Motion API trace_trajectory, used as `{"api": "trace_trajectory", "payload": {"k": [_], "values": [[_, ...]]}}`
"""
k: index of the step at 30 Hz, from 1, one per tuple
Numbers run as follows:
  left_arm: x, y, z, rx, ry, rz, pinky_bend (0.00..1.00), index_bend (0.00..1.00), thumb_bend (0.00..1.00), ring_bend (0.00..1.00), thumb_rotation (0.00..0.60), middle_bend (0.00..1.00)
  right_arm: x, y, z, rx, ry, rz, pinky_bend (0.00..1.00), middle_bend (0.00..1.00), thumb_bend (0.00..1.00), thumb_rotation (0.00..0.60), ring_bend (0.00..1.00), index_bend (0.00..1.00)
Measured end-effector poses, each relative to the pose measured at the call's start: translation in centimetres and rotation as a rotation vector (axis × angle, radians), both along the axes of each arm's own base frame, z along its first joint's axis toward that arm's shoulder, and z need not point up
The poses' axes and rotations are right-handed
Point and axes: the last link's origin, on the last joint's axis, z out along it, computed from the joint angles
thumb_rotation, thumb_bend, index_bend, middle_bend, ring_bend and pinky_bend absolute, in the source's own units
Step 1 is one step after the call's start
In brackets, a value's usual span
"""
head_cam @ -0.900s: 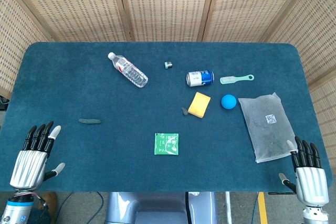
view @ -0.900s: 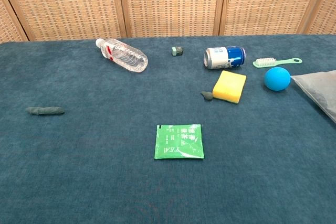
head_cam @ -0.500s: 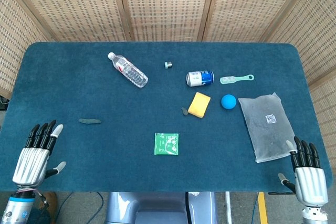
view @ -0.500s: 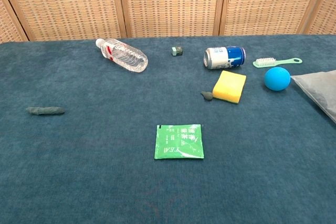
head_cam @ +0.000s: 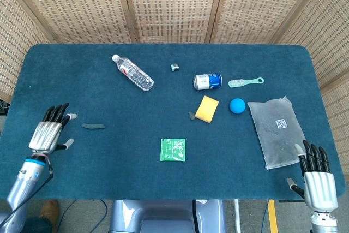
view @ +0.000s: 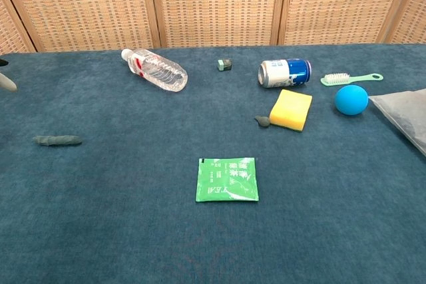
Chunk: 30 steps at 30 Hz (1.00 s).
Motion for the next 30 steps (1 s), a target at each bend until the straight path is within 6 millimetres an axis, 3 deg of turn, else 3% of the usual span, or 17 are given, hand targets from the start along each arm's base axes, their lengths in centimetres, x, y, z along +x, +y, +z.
{"api": "trace_trajectory", "payload": {"k": [4,8,13,30], "values": [[-0.9,3.0,-1.2,-0.025,0.026,0.038,0.0,0.33,0.31,0.0,0.6,0.0,-0.2,-0.2,-0.2,-0.003,0.005,-0.015,0.0,0.0,0.0,0.6,0.0,0.0],[-1.2,4.3,-2.7,-0.059,0.036,0.066,0.0,0.39,0.31,0.0,0.6,0.0,-0.2,-0.2,-0.4,-0.003,0.012,-0.021,0.0,0.0,0.0,0.6,0.0,0.0],[-1.5,5.0,-4.2,-0.084,0.03,0.089,0.0,0.4,0.31,0.0,0.6,0.0,-0.2,-0.3,-0.5,-0.001,0.018,-0.026,0.0,0.0,0.0,0.6,0.0,0.0],[-1.9,6.1,-5.8,-0.097,0.013,0.138,0.0,0.46,0.34,0.0,0.6,0.0,-0.4,-0.5,-0.6,-0.002,0.02,-0.035,0.0,0.0,0.0,0.6,0.0,0.0]]}}
